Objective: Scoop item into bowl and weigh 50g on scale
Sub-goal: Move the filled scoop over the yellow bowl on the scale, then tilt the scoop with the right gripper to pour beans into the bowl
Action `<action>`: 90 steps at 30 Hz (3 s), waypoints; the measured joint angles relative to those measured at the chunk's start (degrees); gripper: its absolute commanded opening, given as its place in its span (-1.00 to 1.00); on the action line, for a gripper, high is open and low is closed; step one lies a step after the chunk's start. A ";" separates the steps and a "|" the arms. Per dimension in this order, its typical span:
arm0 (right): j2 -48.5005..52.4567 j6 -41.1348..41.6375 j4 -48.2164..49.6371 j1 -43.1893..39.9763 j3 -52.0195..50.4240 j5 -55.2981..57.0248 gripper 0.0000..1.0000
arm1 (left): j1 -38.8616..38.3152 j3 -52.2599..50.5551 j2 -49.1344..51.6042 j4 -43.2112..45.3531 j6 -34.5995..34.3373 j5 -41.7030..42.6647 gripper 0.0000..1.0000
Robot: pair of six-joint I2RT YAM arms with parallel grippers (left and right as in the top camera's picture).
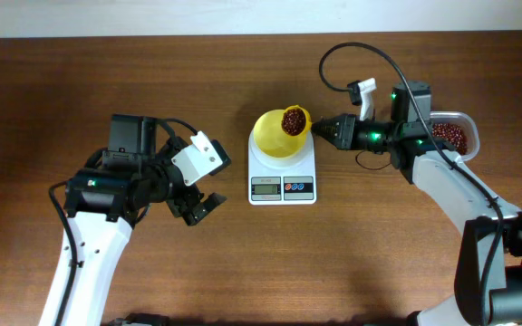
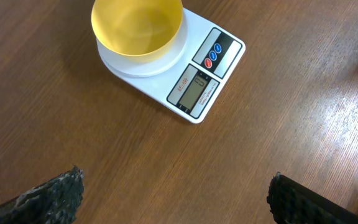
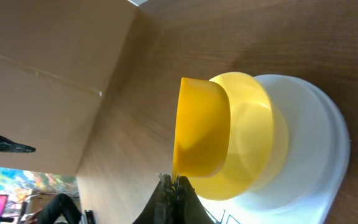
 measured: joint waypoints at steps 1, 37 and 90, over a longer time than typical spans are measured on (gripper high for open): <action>0.00 -1.60 -0.02 0.00 0.00 0.55 -0.92 | 0.00 -0.02 0.00 0.00 0.00 0.00 0.98; 0.00 -10.58 0.00 1.49 0.00 1.25 -0.92 | 0.00 0.00 0.00 0.00 0.00 0.00 0.97; 0.00 -20.48 0.00 1.90 0.00 3.19 -0.92 | 0.00 -0.02 0.00 0.00 0.00 0.00 0.98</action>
